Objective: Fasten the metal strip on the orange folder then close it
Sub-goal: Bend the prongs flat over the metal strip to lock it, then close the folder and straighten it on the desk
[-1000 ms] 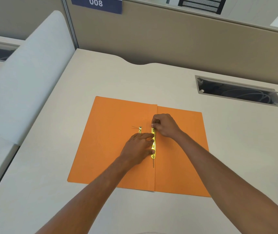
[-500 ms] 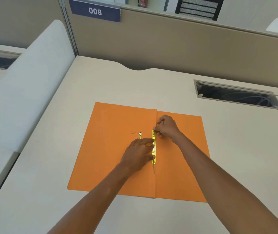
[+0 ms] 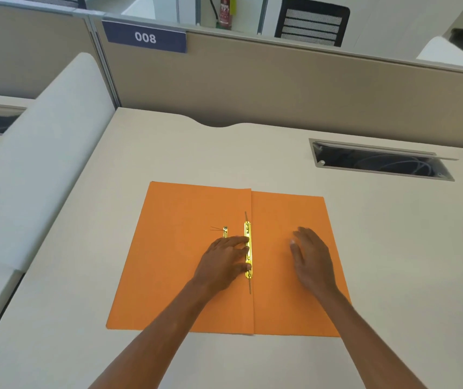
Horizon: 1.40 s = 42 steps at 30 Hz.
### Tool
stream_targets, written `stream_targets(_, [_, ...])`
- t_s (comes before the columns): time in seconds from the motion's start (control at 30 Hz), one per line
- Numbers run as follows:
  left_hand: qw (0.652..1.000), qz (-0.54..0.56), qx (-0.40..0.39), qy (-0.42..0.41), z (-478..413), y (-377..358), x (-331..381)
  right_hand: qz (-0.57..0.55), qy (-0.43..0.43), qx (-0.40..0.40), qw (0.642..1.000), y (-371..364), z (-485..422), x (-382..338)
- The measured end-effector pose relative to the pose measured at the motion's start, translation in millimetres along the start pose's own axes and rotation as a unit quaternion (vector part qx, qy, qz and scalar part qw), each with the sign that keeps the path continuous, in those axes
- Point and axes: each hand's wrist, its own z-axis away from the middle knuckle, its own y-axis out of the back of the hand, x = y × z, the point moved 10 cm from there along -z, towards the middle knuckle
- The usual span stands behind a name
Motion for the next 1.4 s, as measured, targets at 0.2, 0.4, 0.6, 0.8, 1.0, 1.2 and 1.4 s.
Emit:
stream_targets(0.2, [1.0,0.006,-0.01,0.016,0,2,-2,0.101,0.023,-0.095,0.99,-32,38,29])
stream_targets(0.4, [0.998,0.021,-0.04,0.035,5,3,-5,0.143,0.039,-0.066,0.987,-33,41,30])
stream_targets(0.6, [0.955,0.02,0.184,0.232,74,74,-60,0.147,0.041,-0.063,0.986,-35,42,32])
stream_targets(0.8, [0.869,-0.124,0.139,0.458,190,101,-115,0.148,0.04,-0.066,0.986,-35,42,32])
stream_targets(1.0, [0.858,-0.15,0.074,0.486,205,85,-107,0.146,0.04,-0.072,0.986,-34,43,31])
stream_targets(1.2, [0.847,-0.098,0.089,0.514,199,85,-110,0.145,0.038,-0.072,0.986,-34,43,30])
stream_targets(1.4, [0.835,0.075,0.187,0.511,210,111,-129,0.142,0.037,-0.074,0.986,-35,42,30])
